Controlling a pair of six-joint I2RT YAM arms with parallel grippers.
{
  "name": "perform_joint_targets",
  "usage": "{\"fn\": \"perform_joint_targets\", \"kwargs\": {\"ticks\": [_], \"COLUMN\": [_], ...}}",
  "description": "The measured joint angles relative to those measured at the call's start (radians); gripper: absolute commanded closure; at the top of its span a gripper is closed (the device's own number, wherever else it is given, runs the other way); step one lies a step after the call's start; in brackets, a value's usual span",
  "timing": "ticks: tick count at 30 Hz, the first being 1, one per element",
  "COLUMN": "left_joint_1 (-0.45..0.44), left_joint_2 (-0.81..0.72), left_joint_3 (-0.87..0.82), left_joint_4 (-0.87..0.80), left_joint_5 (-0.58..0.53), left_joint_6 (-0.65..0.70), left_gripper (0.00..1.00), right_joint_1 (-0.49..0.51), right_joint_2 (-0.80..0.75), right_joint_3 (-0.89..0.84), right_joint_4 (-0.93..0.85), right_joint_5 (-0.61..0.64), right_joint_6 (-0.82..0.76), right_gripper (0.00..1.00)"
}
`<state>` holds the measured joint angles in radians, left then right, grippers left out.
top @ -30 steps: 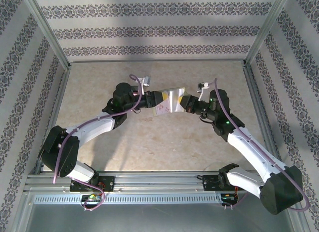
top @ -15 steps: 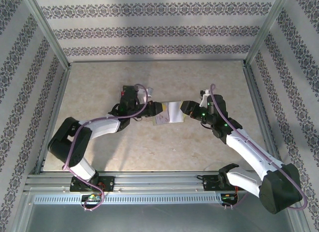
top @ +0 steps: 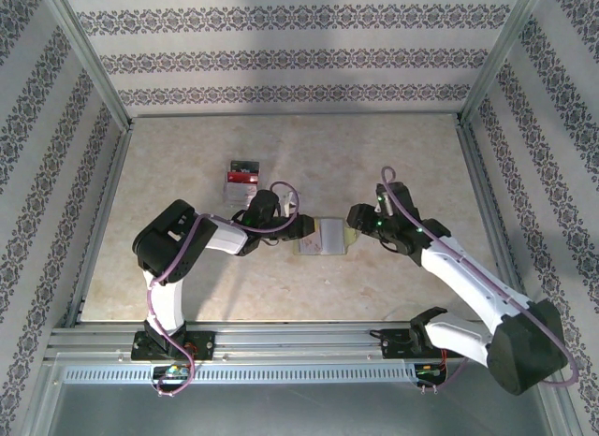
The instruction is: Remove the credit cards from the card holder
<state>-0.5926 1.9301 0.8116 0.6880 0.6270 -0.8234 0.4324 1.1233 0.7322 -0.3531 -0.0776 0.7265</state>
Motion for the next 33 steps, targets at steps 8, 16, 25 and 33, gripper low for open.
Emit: {"fn": "perform_joint_targets", "kwargs": {"ticks": [8,16,25,33], "left_joint_1": [-0.003,-0.003,-0.032,-0.095], "left_joint_2": [-0.047,-0.217,-0.363,-0.288], "left_joint_3": [0.008,0.01,-0.007,-0.032], "left_joint_4": [-0.135,-0.438,-0.657,-0.647], "left_joint_5": [-0.064,-0.243,-0.475,-0.496], "left_joint_6": [0.087,0.184,0.262,0.271], "left_gripper": [0.35,0.0,0.07,0.44], "right_joint_1": [0.037,0.069,0.095,0.096], "right_joint_2": [0.197,0.3,0.394,0.456], "right_joint_3": [0.051,0.118,0.136,0.136], "right_joint_4": [0.0,0.003,0.068,0.178], "right_joint_5": [-0.047,-0.105,-0.197,-0.283], "right_joint_6": [0.0,0.001,0.035,0.073], "right_gripper": [0.6,0.64,0.67,0.67]}}
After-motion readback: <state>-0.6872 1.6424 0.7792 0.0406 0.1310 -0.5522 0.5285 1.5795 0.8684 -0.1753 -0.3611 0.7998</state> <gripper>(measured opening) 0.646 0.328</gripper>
